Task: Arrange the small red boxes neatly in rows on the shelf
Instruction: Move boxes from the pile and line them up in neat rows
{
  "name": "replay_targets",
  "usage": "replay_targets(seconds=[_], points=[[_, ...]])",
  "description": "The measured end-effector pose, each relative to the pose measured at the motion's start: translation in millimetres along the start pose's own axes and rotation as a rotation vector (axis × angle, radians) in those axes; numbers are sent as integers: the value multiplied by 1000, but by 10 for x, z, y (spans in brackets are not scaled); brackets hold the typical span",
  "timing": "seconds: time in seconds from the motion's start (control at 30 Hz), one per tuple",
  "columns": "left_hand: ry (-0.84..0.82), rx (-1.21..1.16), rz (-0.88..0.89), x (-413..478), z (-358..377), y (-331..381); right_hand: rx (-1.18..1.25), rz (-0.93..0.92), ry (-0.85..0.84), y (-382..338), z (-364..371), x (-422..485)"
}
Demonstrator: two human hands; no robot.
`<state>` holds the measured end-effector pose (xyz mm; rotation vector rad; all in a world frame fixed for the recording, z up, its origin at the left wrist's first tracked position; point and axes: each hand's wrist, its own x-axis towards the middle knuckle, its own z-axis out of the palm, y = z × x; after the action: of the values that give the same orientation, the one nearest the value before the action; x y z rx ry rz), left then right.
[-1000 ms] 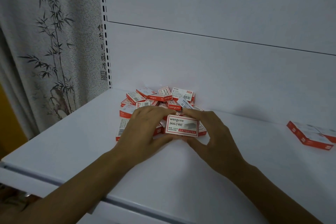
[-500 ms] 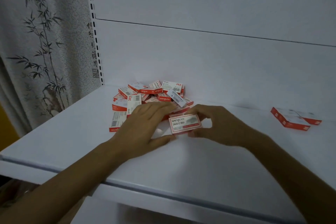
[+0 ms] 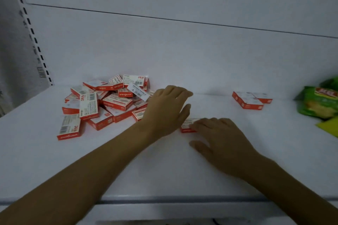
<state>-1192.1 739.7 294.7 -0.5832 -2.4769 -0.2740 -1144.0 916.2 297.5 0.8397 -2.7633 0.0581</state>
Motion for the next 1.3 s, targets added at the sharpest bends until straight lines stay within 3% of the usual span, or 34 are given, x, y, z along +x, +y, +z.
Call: replay_targets(seconds=[0.2,0.4,0.6,0.9,1.0,1.17,1.3], points=[[-44,-70,-4,-93,124,-139,-116,146,-121,296,42,264],[-111,-83,55,-73,172,-152,22,297,-157,751,308,792],[-126,-99,33,-90,214,-187,180,322,-124,1001,593,945],[-208,-131,12,-73,283,-195,214,344,-187,1047,687,1007],[-199,-156,9,-71,266,-176,276,345,-131,1049,707,1007],[-232,-124,-17,-90,173,-78,233,197,210,973,551,854],[-265,-101,-2,-254,-58,-157,250,-6,130,604,364,721]])
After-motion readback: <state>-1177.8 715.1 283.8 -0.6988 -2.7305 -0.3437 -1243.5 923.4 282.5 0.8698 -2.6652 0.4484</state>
